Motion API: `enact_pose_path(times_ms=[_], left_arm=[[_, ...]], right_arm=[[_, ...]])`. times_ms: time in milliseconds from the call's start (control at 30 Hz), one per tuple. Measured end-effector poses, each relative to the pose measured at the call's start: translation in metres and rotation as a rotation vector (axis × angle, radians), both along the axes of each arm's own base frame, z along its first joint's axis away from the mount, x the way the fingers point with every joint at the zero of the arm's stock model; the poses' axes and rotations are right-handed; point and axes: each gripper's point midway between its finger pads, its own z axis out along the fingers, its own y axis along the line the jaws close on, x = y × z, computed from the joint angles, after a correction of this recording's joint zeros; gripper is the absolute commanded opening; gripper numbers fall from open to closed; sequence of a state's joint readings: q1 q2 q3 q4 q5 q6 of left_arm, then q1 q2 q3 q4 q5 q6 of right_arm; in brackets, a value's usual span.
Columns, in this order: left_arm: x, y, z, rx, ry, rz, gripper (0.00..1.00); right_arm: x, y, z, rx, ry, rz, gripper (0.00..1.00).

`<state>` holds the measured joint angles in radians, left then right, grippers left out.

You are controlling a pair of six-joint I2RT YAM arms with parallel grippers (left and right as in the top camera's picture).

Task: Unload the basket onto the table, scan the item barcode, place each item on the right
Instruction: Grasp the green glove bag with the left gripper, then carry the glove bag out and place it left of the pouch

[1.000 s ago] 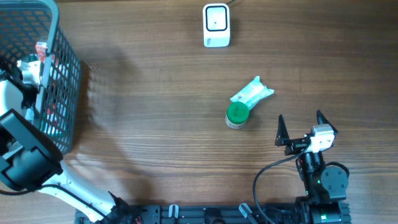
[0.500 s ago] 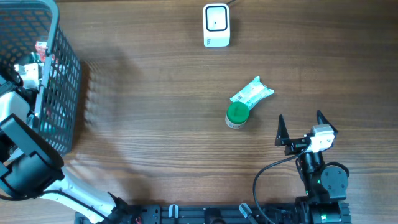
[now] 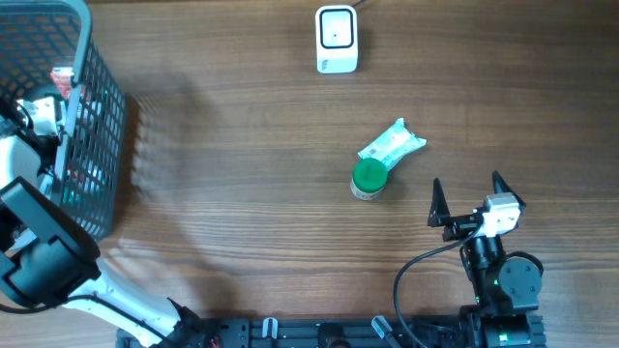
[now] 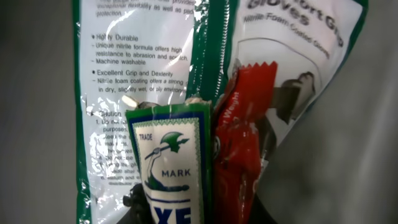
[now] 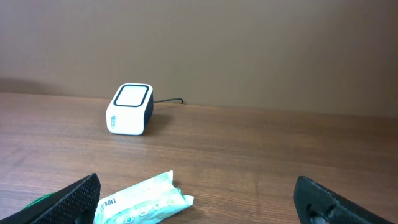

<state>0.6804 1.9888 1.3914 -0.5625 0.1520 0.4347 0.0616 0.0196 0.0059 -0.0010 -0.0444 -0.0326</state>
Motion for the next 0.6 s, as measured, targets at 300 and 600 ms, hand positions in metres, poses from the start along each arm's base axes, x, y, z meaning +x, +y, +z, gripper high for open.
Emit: enact_pose_path(times_ms=[300, 600], left_arm=[[-0.001, 0.017, 0.191, 0.245, -0.250, 0.094, 0.04], [-0.053, -0.027, 0.332, 0.346, -0.550, 0.207, 0.04]], right_arm=[[0.000, 0.000, 0.000, 0.000, 0.000, 0.000, 1.00], [0.000, 0.000, 0.000, 0.000, 0.000, 0.000, 1.00]])
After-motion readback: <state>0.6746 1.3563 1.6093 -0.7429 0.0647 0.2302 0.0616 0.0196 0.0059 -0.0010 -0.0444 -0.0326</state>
